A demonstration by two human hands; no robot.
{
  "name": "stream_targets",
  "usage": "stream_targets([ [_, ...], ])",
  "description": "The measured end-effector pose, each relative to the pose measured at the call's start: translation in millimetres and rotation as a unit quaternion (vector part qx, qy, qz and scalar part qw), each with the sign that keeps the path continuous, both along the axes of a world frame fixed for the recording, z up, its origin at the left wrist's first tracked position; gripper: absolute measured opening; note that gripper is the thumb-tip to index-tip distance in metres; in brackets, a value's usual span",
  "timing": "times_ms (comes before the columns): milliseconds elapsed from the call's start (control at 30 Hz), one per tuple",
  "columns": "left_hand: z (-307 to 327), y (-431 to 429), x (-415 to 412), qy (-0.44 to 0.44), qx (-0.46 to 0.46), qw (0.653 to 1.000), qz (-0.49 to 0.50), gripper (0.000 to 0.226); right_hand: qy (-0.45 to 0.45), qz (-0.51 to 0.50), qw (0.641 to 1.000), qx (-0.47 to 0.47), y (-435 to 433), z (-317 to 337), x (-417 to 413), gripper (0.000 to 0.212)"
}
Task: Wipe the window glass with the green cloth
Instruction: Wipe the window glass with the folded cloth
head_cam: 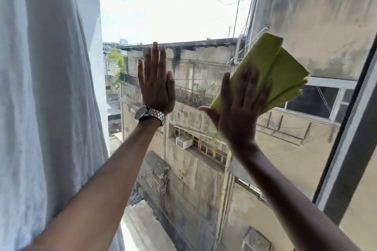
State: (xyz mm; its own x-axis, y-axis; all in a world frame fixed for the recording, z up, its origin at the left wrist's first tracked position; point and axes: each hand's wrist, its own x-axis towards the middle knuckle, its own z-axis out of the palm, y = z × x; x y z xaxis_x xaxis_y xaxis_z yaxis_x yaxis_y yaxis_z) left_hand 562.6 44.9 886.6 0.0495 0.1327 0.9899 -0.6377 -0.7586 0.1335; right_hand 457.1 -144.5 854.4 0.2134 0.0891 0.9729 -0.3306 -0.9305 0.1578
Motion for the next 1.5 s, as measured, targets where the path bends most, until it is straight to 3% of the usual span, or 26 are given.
stream_targets([
  [100, -1.6, -0.9, -0.6, -0.005, 0.002, 1.0, 0.002, 0.059, 0.004, -0.005, 1.0, -0.015, -5.8, -13.8, 0.2, 0.1],
  [300, -1.2, -1.5, 1.4, -0.009, 0.003, 1.0, -0.002, 0.06, -0.085, -0.011, 0.991, 0.103, 6.4, 104.7, 8.4, 0.097],
  [533, -2.6, -0.4, -2.3, 0.002, 0.013, 1.0, 0.008, 0.059, -0.019, -0.018, 0.998, 0.063, -14.3, -2.8, -21.6, 0.097],
  [767, -3.8, 0.0, 0.3, -0.008, 0.004, 1.0, -0.004, 0.059, -0.051, -0.027, 0.993, 0.104, 17.6, 75.7, 6.2, 0.099],
  [967, -2.7, 1.1, -2.7, -0.006, 0.004, 1.0, -0.005, 0.058, -0.021, -0.031, 0.996, 0.077, -5.5, 15.1, -15.0, 0.097],
  [1200, -3.4, 0.7, 0.0, -0.004, 0.011, 1.0, -0.005, 0.058, -0.088, -0.023, 0.989, 0.113, 24.5, 84.5, 7.9, 0.101],
  [1300, -4.7, 1.3, 1.7, 0.006, 0.008, 1.0, -0.006, 0.059, -0.081, 0.005, 0.99, 0.117, 42.3, 78.8, 17.4, 0.104],
  [1500, -3.3, 3.9, -0.2, 0.005, 0.005, 1.0, -0.004, 0.059, 0.019, 0.029, 0.999, -0.038, 13.1, -18.3, 1.0, 0.094],
])
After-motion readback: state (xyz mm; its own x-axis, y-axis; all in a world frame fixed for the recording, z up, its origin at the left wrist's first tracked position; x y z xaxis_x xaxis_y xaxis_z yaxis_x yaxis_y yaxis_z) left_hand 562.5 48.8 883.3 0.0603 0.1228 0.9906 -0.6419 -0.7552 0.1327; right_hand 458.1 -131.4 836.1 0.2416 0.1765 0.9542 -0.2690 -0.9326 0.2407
